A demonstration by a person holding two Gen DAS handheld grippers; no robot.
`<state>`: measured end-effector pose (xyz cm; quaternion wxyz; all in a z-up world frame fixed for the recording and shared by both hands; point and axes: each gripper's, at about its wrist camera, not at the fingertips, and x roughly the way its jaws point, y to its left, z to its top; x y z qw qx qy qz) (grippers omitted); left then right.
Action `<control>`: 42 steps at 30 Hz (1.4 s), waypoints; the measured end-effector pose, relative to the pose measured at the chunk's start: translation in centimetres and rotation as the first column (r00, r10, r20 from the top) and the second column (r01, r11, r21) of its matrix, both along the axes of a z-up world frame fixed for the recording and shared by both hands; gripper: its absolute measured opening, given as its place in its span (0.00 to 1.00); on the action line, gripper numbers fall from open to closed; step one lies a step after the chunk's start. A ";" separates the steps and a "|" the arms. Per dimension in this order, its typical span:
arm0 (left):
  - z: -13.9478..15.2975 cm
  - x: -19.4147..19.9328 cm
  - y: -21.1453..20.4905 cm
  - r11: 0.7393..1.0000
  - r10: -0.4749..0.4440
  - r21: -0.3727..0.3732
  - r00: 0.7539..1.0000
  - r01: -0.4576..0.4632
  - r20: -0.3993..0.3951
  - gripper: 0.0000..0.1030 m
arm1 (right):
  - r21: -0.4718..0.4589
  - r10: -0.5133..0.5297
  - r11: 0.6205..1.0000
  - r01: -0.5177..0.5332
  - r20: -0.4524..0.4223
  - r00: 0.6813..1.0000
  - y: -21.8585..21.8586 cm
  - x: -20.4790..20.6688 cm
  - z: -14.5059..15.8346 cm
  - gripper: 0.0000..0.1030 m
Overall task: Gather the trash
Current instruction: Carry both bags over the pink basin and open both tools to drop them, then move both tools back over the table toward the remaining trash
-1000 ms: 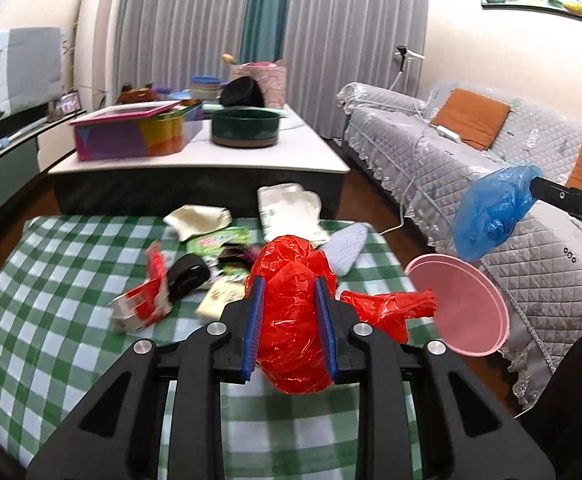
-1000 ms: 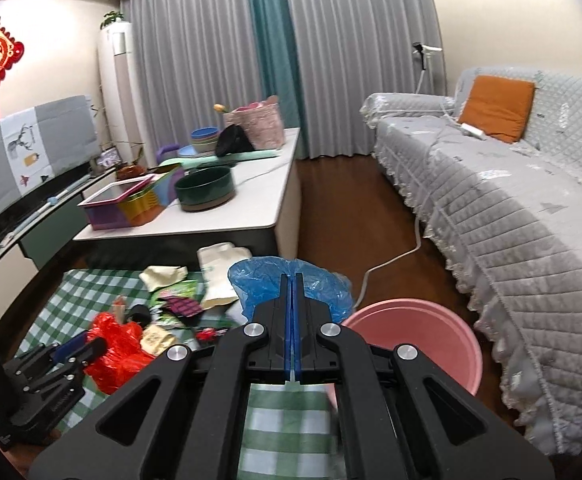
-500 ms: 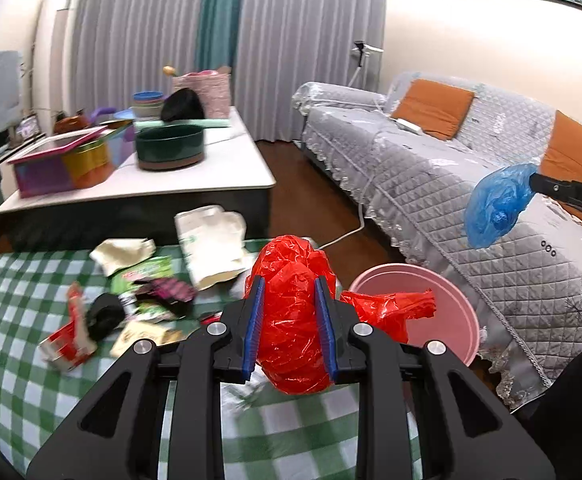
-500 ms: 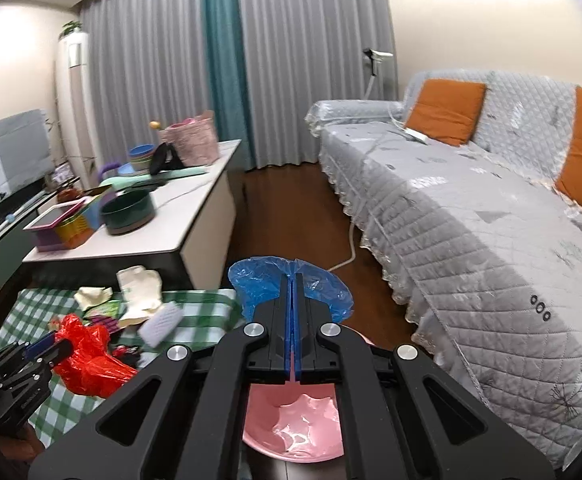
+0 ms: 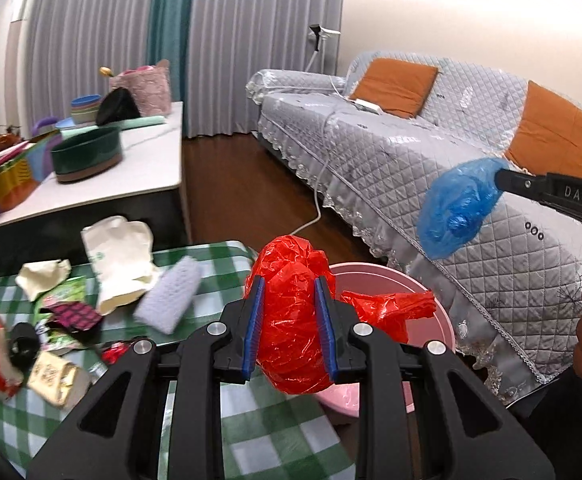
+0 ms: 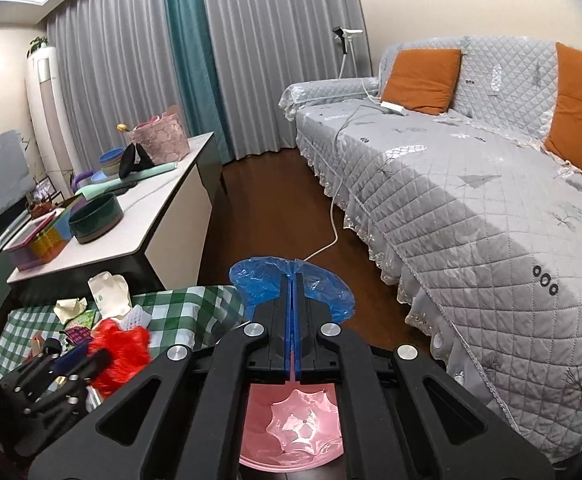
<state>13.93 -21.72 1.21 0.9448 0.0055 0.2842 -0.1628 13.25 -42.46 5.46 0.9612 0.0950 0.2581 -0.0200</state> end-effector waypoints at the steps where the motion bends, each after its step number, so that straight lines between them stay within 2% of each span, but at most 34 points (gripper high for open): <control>1: -0.1 0.2 -0.2 1.000 -0.003 0.001 1.000 0.003 -0.001 0.24 | -0.006 0.004 1.000 -0.004 -0.002 1.000 0.1 0.3 -0.1 0.01; 9: -1.5 2.4 -2.1 0.999 -0.032 0.017 0.999 0.032 -0.012 0.24 | 0.018 0.009 1.000 -0.008 -0.034 0.999 0.0 1.8 -1.3 0.01; 21: -1.9 3.7 -3.7 0.998 -0.064 0.021 0.998 0.064 -0.019 0.26 | 0.025 0.014 1.000 -0.013 -0.054 0.998 0.4 2.7 -1.9 0.01; 23: -2.1 3.9 -3.8 0.997 -0.077 0.019 0.997 0.077 -0.030 0.31 | 0.021 0.003 1.000 -0.002 -0.063 0.998 0.3 2.8 -2.1 0.07; 24: -2.2 4.0 -3.9 0.996 -0.081 0.021 0.996 0.082 -0.036 0.40 | 0.022 -0.002 1.000 0.004 -0.066 0.998 0.3 2.8 -2.2 0.11; 25: -2.2 4.0 -3.9 0.996 -0.080 0.022 0.996 0.081 -0.038 0.44 | 0.025 -0.010 1.000 0.012 -0.065 0.998 0.1 2.8 -2.2 0.20; 26: -2.3 4.0 -3.8 0.997 -0.074 0.025 0.997 0.075 -0.035 0.45 | 0.024 -0.017 1.000 0.018 -0.063 0.998 0.1 2.8 -2.2 0.26; 28: -2.2 4.1 -3.6 0.997 -0.067 0.023 0.997 0.068 -0.036 0.45 | 0.021 -0.025 0.999 0.026 -0.064 0.998 0.0 2.8 -2.2 0.30; 42: -0.3 1.6 0.0 1.000 -0.018 0.015 1.000 0.019 -0.019 0.45 | 0.017 -0.004 1.000 0.004 -0.043 0.999 1.2 2.4 -1.6 0.32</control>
